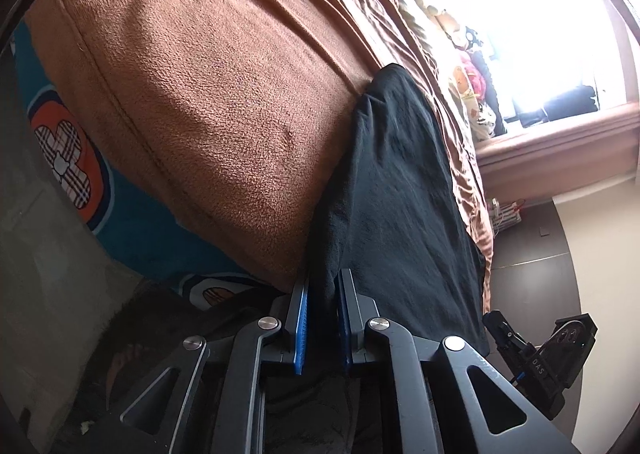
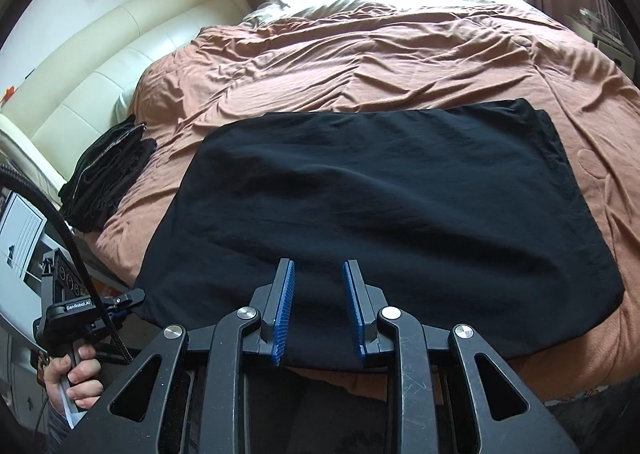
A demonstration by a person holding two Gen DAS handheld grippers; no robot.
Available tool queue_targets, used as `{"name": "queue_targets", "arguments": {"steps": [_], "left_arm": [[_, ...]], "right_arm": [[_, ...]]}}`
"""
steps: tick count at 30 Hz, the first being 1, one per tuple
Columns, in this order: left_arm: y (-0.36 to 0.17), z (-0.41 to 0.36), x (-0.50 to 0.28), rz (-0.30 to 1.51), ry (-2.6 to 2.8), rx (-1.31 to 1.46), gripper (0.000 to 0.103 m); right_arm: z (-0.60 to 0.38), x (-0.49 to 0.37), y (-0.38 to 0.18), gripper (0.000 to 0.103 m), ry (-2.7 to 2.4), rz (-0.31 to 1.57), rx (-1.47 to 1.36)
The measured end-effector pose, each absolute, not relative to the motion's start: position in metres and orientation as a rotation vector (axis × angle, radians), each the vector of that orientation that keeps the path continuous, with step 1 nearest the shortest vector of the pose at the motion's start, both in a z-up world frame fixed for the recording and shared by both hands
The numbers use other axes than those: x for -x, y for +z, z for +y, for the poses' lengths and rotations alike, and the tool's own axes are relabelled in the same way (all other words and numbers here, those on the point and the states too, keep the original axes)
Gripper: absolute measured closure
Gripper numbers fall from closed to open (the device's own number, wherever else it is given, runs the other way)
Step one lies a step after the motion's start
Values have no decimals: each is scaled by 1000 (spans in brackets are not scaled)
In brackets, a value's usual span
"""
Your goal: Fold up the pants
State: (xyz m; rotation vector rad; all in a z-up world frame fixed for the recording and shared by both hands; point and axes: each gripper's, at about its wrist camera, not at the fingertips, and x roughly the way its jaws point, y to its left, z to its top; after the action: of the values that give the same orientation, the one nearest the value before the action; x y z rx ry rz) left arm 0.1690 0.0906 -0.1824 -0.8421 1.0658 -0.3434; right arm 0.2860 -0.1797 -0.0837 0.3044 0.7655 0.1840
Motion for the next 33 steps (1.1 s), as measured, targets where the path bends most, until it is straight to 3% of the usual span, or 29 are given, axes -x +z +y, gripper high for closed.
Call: {"name": "queue_targets", "arguments": {"steps": [12, 27, 29, 33], "left_arm": [[-185, 90, -179, 1041, -346, 879, 89], [-184, 86, -173, 1041, -285, 903, 89], [-185, 86, -175, 1044, -281, 912, 83], [-186, 85, -179, 1045, -272, 926, 81]], "right_arm": [[-145, -328, -120, 80, 175, 950, -217], [-145, -407, -110, 85, 155, 941, -191], [-146, -418, -111, 85, 148, 940, -188], [-149, -439, -112, 85, 135, 939, -183]]}}
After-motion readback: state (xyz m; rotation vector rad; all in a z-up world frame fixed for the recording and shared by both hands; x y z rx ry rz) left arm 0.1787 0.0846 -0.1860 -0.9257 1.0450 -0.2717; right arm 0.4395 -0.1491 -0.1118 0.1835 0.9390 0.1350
